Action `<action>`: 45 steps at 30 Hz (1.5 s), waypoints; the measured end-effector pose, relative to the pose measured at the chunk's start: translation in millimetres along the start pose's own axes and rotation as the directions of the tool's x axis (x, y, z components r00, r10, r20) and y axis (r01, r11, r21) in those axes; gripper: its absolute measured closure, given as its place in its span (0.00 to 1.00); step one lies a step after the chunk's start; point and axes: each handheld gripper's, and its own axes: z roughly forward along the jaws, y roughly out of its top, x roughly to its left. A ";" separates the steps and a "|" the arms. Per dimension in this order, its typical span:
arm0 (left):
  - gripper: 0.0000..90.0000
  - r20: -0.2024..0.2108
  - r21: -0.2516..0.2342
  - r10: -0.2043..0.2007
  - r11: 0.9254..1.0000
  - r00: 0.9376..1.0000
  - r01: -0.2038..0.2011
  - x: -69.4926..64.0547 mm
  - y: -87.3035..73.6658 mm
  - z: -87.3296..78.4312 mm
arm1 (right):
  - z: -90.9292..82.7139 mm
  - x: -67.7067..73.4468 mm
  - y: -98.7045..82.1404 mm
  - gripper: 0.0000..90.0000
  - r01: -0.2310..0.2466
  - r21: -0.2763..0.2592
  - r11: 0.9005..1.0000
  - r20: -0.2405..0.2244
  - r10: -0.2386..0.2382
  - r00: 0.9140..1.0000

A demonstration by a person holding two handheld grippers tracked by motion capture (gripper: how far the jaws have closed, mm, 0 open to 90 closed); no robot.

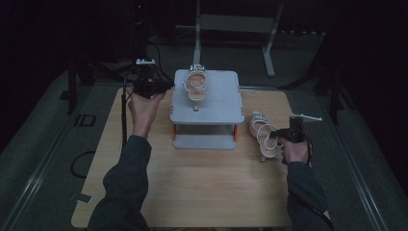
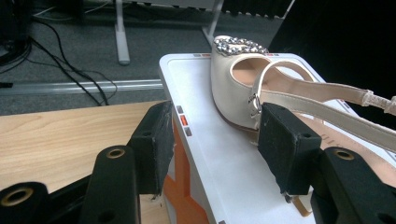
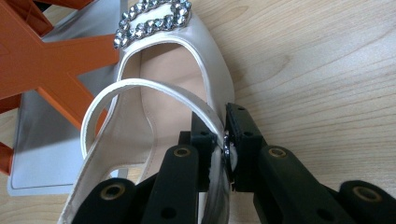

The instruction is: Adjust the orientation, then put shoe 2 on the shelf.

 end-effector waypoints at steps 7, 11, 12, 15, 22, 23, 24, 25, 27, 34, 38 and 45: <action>0.51 -0.002 0.001 0.006 1.000 1.000 -0.006 -1.3 -0.2 -0.2 | -0.4 -0.7 2.0 0.92 -0.007 -0.006 1.000 0.003 0.007 1.000; 0.51 -0.002 0.000 0.007 1.000 1.000 -0.007 -1.5 -0.3 -0.2 | -1.7 0.3 4.2 0.92 -0.007 -0.011 1.000 -0.001 0.007 1.000; 0.51 -0.002 -0.001 0.005 1.000 1.000 -0.005 -1.4 -0.3 -0.2 | -2.1 0.9 4.8 0.92 -0.008 -0.013 1.000 0.000 0.008 1.000; 0.51 -0.004 -0.004 0.007 1.000 1.000 -0.007 -2.2 -0.3 -0.5 | -3.5 2.6 6.2 0.92 -0.007 -0.017 1.000 0.000 0.007 1.000; 0.51 -0.009 -0.006 0.017 1.000 1.000 -0.017 -5.2 -0.7 -0.5 | -6.9 7.4 9.9 0.92 -0.004 -0.028 1.000 -0.006 0.004 1.000; 0.51 -0.011 -0.006 0.017 1.000 1.000 -0.017 -5.2 -0.9 -0.2 | -7.6 8.1 10.8 0.92 -0.006 -0.030 1.000 -0.007 0.006 1.000; 0.51 -0.011 -0.003 0.019 1.000 1.000 -0.019 -5.3 -1.1 0.1 | -8.3 8.7 11.8 0.92 -0.007 -0.031 0.999 -0.009 0.007 1.000; 0.51 -0.014 -0.001 0.023 1.000 1.000 -0.023 -5.3 -1.2 0.2 | -8.8 9.1 12.9 0.92 -0.006 -0.035 0.999 -0.009 0.006 1.000; 0.51 -0.015 0.002 0.025 1.000 1.000 -0.024 -4.9 -1.3 0.2 | -10.1 10.6 14.9 0.92 -0.008 -0.037 0.999 -0.007 0.008 1.000; 0.51 -0.017 -0.003 0.025 1.000 1.000 -0.025 -5.1 -1.3 -0.8 | -16.9 17.5 22.8 0.92 -0.003 -0.050 0.999 -0.010 0.003 1.000; 0.51 -0.018 0.000 0.029 1.000 0.999 -0.029 -5.7 -1.5 -0.4 | -22.7 23.7 29.1 0.92 0.002 -0.062 0.998 -0.014 -0.002 1.000; 0.51 -0.017 0.000 0.032 0.999 0.999 -0.032 -7.1 -1.8 -0.7 | -32.7 32.7 39.9 0.92 0.011 -0.080 0.997 -0.021 -0.013 1.000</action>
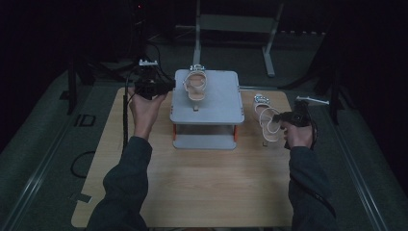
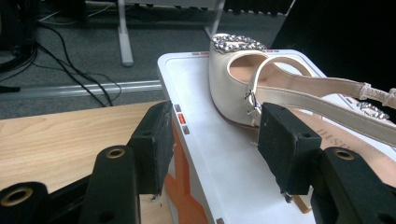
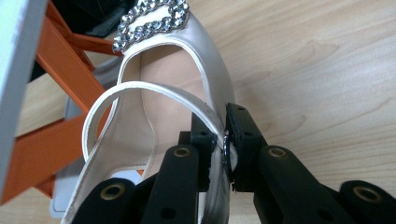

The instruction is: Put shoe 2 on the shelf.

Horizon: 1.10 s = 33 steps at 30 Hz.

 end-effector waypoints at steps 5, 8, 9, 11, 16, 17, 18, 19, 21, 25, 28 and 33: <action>0.51 0.000 -0.001 -0.001 1.000 1.000 0.001 0.4 0.4 -0.6 | -7.0 2.7 8.2 0.92 -0.001 -0.012 1.000 -0.002 0.001 1.000; 0.51 -0.003 0.002 -0.007 1.000 1.000 0.007 0.5 0.4 -0.2 | -9.3 4.6 11.2 0.92 0.000 -0.016 1.000 -0.002 0.000 1.000; 0.51 -0.003 0.001 -0.008 1.000 1.000 0.008 0.6 0.3 0.3 | -11.3 7.1 13.8 0.92 0.005 -0.020 1.000 -0.002 -0.005 1.000; 0.51 -0.002 0.002 -0.012 1.000 1.000 0.012 0.2 0.4 0.9 | -12.8 9.4 16.0 0.92 0.004 -0.022 1.000 -0.003 -0.004 1.000; 0.51 -0.005 0.008 -0.008 1.000 1.000 0.008 -0.3 0.5 1.5 | -14.4 14.0 19.4 0.92 0.003 -0.026 1.000 -0.006 -0.004 1.000; 0.51 -0.006 0.007 -0.009 1.000 1.000 0.009 -0.2 0.6 1.4 | -14.5 14.6 20.0 0.92 0.006 -0.026 1.000 -0.004 -0.006 1.000; 0.51 -0.006 0.007 -0.010 1.000 1.000 0.010 0.1 0.7 1.2 | -14.8 15.5 20.5 0.92 0.006 -0.027 1.000 -0.003 -0.006 1.000; 0.51 -0.007 0.006 -0.011 1.000 1.000 0.011 0.2 0.7 1.0 | -15.1 16.3 21.2 0.92 0.005 -0.027 1.000 -0.003 -0.005 1.000; 0.51 -0.008 0.007 -0.010 1.000 1.000 0.010 0.5 0.8 0.7 | -16.0 18.1 22.7 0.92 0.005 -0.028 1.000 -0.003 -0.005 1.000; 0.51 -0.008 0.007 -0.010 1.000 1.000 0.010 0.9 0.9 0.6 | -17.7 20.7 24.5 0.92 0.007 -0.032 0.999 -0.002 -0.007 1.000; 0.51 -0.007 0.008 -0.009 1.000 1.000 0.009 1.0 1.0 1.0 | -19.9 25.9 27.1 0.92 0.010 -0.038 0.999 -0.006 -0.010 1.000; 0.51 -0.004 0.005 -0.009 1.000 1.000 0.009 0.5 1.2 1.4 | -23.5 33.9 31.3 0.92 0.016 -0.045 0.999 -0.016 -0.016 1.000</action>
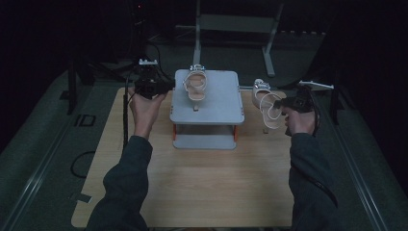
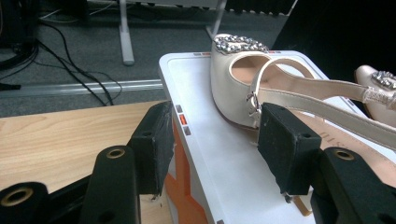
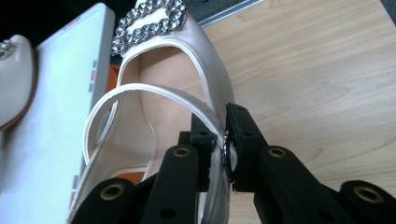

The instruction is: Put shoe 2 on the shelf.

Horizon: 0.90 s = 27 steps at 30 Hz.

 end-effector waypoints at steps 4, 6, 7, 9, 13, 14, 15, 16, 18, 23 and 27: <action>0.51 0.000 0.003 0.001 1.000 1.000 -0.001 -0.8 -0.5 0.6 | -1.9 8.7 3.2 0.92 0.013 -0.004 1.000 -0.002 -0.013 1.000; 0.51 0.000 0.005 0.005 1.000 1.000 -0.005 -1.6 -0.7 0.8 | -2.4 10.9 4.1 0.92 0.014 -0.006 1.000 -0.005 -0.014 1.000; 0.51 0.001 0.003 0.005 1.000 1.000 -0.005 -2.0 -0.7 0.7 | -3.8 15.3 6.0 0.92 0.018 -0.010 1.000 -0.008 -0.019 1.000; 0.51 0.001 0.003 0.004 1.000 1.000 -0.004 -2.1 -0.7 0.7 | -5.6 19.6 8.1 0.92 0.023 -0.012 1.000 -0.009 -0.024 1.000; 0.51 0.003 0.003 0.006 1.000 1.000 -0.006 -2.6 -0.9 1.1 | -9.5 27.3 12.4 0.92 0.033 -0.020 0.999 -0.015 -0.034 0.999; 0.51 0.003 0.002 0.005 1.000 1.000 -0.005 -3.2 -1.0 1.5 | -10.2 29.2 13.5 0.92 0.031 -0.023 0.999 -0.016 -0.032 0.999; 0.51 0.005 0.003 0.005 1.000 1.000 -0.005 -3.4 -1.0 1.6 | -10.5 31.1 14.7 0.92 0.032 -0.025 0.999 -0.019 -0.032 0.999; 0.51 0.005 0.003 0.005 1.000 1.000 -0.005 -3.4 -1.0 1.6 | -10.5 31.1 14.7 0.92 0.032 -0.025 0.999 -0.019 -0.032 0.999; 0.51 0.007 0.002 0.004 1.000 1.000 -0.004 -4.4 -1.0 1.9 | -11.4 37.9 17.9 0.92 0.040 -0.024 0.999 -0.017 -0.040 0.999; 0.51 0.010 0.004 0.003 1.000 1.000 -0.003 -5.2 -1.6 2.5 | -11.8 49.0 21.3 0.92 0.048 -0.024 0.999 -0.023 -0.048 0.999; 0.51 0.015 0.003 0.005 1.000 1.000 -0.005 -6.8 -1.8 2.9 | -9.8 57.9 22.8 0.92 0.053 -0.018 0.998 -0.027 -0.053 0.998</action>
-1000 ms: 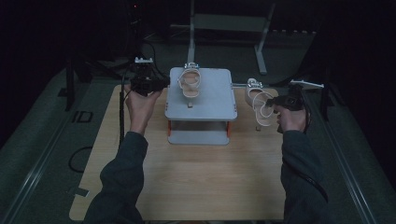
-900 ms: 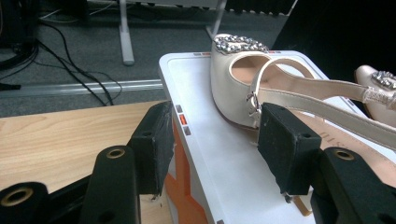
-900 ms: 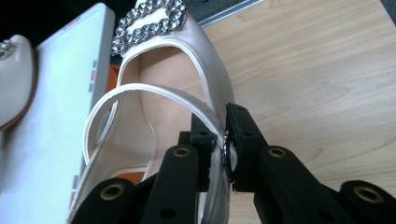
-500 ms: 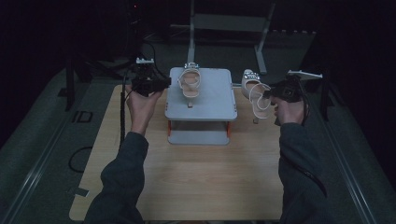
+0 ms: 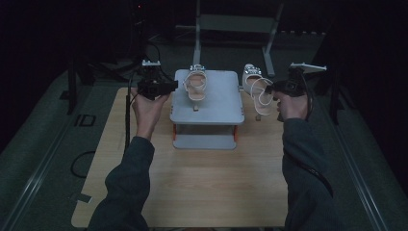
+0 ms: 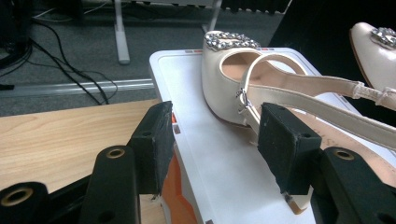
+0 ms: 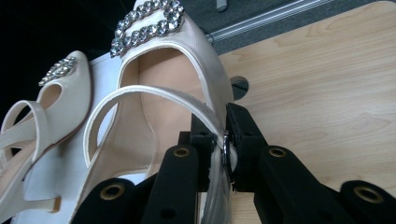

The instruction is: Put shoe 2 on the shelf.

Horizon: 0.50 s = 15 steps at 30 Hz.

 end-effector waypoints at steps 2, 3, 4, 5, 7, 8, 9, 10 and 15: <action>0.51 0.001 0.000 -0.001 1.000 1.000 0.001 -0.4 0.0 0.0 | 1.1 3.9 0.9 0.92 -0.004 0.006 1.000 -0.010 0.004 1.000; 0.51 0.003 0.000 0.001 1.000 1.000 -0.001 -1.0 -0.2 0.2 | 1.6 5.8 1.2 0.92 -0.003 0.006 1.000 -0.011 0.003 1.000; 0.51 0.003 0.000 0.001 1.000 1.000 -0.001 -1.0 -0.2 0.2 | 1.6 5.8 1.2 0.92 -0.003 0.006 1.000 -0.011 0.003 1.000; 0.51 0.005 0.002 0.000 1.000 1.000 0.000 -2.3 -0.8 1.1 | 2.4 10.3 2.2 0.92 -0.003 0.012 1.000 -0.011 0.003 1.000; 0.51 0.006 0.003 0.002 1.000 1.000 -0.002 -2.9 -1.3 1.8 | 2.5 12.4 2.8 0.92 0.000 0.013 1.000 -0.012 0.000 1.000; 0.51 0.007 0.008 0.004 1.000 1.000 -0.004 -3.9 -1.7 2.7 | 2.5 16.4 3.9 0.92 0.002 0.011 1.000 -0.015 -0.001 1.000; 0.51 0.007 0.008 0.004 1.000 1.000 -0.004 -3.9 -1.7 2.7 | 2.5 16.4 3.9 0.92 0.002 0.011 1.000 -0.015 -0.001 1.000; 0.51 0.009 0.007 0.004 1.000 1.000 -0.004 -4.3 -1.7 3.1 | 2.5 18.7 4.5 0.92 -0.001 0.011 1.000 -0.016 0.001 1.000; 0.51 0.015 0.000 0.002 1.000 1.000 -0.002 -5.8 -0.7 2.5 | 5.7 34.8 6.7 0.92 0.014 0.015 1.000 -0.021 -0.014 1.000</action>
